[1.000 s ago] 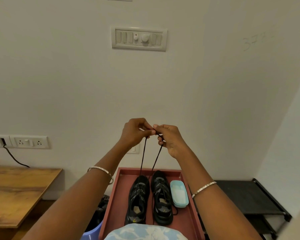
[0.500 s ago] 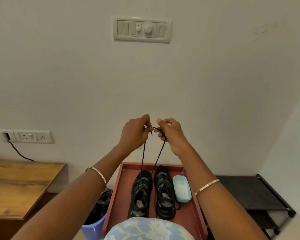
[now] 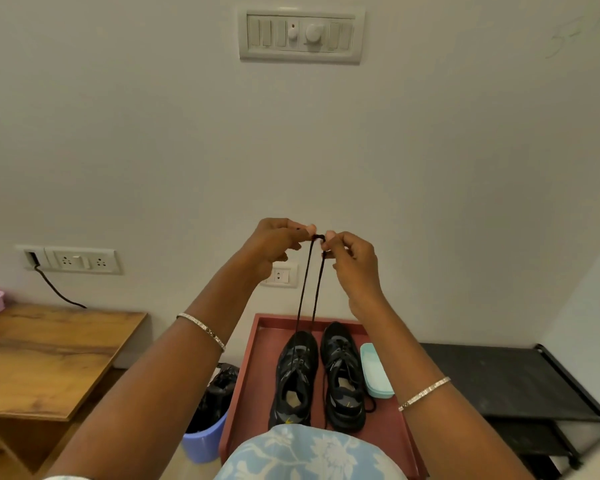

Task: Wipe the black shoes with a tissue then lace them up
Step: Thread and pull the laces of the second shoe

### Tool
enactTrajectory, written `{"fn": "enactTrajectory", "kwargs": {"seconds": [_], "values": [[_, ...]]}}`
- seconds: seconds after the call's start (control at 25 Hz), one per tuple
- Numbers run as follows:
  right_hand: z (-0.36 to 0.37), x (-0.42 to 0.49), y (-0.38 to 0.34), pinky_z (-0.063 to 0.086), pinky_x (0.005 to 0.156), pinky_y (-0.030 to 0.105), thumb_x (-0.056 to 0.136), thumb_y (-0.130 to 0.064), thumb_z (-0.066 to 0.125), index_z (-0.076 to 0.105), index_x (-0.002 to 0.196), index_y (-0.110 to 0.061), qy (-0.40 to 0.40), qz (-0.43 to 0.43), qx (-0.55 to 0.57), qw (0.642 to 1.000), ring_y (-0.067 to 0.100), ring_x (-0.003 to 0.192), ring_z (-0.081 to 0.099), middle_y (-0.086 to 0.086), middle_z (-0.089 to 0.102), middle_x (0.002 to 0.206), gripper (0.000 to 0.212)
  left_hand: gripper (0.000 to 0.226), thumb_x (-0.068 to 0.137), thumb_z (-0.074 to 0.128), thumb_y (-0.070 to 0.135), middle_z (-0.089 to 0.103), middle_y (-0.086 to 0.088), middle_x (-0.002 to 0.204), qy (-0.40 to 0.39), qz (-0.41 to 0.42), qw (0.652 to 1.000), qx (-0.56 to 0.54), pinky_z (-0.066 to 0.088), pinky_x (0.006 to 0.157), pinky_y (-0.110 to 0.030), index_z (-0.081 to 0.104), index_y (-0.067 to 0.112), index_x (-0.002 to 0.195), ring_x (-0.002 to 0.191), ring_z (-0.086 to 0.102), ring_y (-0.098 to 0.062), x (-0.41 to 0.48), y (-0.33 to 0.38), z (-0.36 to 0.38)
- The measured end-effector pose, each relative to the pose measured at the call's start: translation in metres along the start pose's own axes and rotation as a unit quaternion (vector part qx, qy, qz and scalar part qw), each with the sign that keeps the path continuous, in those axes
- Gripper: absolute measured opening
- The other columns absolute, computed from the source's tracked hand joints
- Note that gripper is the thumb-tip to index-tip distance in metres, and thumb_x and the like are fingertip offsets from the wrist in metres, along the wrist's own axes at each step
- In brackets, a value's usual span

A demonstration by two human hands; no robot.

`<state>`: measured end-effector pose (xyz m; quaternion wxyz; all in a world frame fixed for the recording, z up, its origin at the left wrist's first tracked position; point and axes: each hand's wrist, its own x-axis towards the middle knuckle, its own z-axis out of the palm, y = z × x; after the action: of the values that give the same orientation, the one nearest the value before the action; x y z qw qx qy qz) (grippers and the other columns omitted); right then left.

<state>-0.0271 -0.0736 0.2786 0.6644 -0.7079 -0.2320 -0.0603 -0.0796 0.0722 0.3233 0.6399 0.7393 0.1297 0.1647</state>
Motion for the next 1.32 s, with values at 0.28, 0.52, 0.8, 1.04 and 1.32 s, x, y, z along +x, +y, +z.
{"fn": "enactTrajectory", "kwargs": {"seconds": [0.28,0.52,0.8,1.04,1.32], "values": [[-0.105,-0.047,0.131,0.047,0.106,0.045,0.102,-0.008,0.036,0.051,0.086,-0.009,0.216,0.345,0.501,0.764,0.035,0.113,0.066,0.021,0.068,0.113,0.022,0.015,0.105,0.047,0.013,0.067,-0.002,0.087,0.193,-0.159,0.91,-0.332,0.046,0.105,-0.046,0.058,0.015,0.096,0.076,0.066,-0.01,0.007,-0.153,-0.114],[-0.099,-0.01,0.126,0.03,0.032,0.021,0.096,-0.01,0.046,0.045,0.074,-0.013,0.169,0.325,0.288,0.885,0.009,0.034,0.034,0.007,0.051,0.07,0.022,0.021,0.094,0.058,0.051,0.055,0.0,0.078,-0.05,0.063,0.968,0.238,0.043,0.063,-0.03,0.06,0.032,0.1,0.068,0.052,-0.016,0.043,-0.15,-0.093],[-0.081,0.002,0.154,0.055,0.074,0.028,0.074,-0.052,0.083,0.079,0.087,-0.03,-0.213,0.197,-0.436,0.852,0.008,0.078,0.069,-0.012,0.074,0.083,0.026,0.031,0.087,0.054,0.067,0.046,0.012,0.086,-0.136,0.128,0.645,0.741,0.031,0.088,-0.038,0.073,0.041,0.091,0.106,0.048,-0.017,0.084,-0.139,-0.08],[-0.147,-0.086,0.253,0.056,0.065,0.036,0.088,-0.039,0.075,0.066,0.069,-0.015,0.121,0.406,-0.497,0.757,0.025,0.064,0.062,0.007,0.063,0.069,0.032,0.034,0.089,0.06,0.055,0.069,-0.002,0.094,0.005,-0.205,0.694,0.691,0.044,0.092,-0.039,0.074,0.025,0.083,0.1,0.062,-0.027,0.043,-0.284,-0.163],[-0.083,-0.084,0.25,0.048,0.086,0.04,0.081,-0.055,0.076,0.066,0.099,-0.017,-0.084,0.386,-0.553,0.734,0.025,0.096,0.064,0.005,0.068,0.101,0.043,0.04,0.093,0.063,0.04,0.058,-0.013,0.128,-0.048,-0.211,0.801,0.558,0.049,0.093,-0.043,0.063,0.027,0.13,0.115,0.058,-0.036,0.029,-0.332,-0.081]]}}
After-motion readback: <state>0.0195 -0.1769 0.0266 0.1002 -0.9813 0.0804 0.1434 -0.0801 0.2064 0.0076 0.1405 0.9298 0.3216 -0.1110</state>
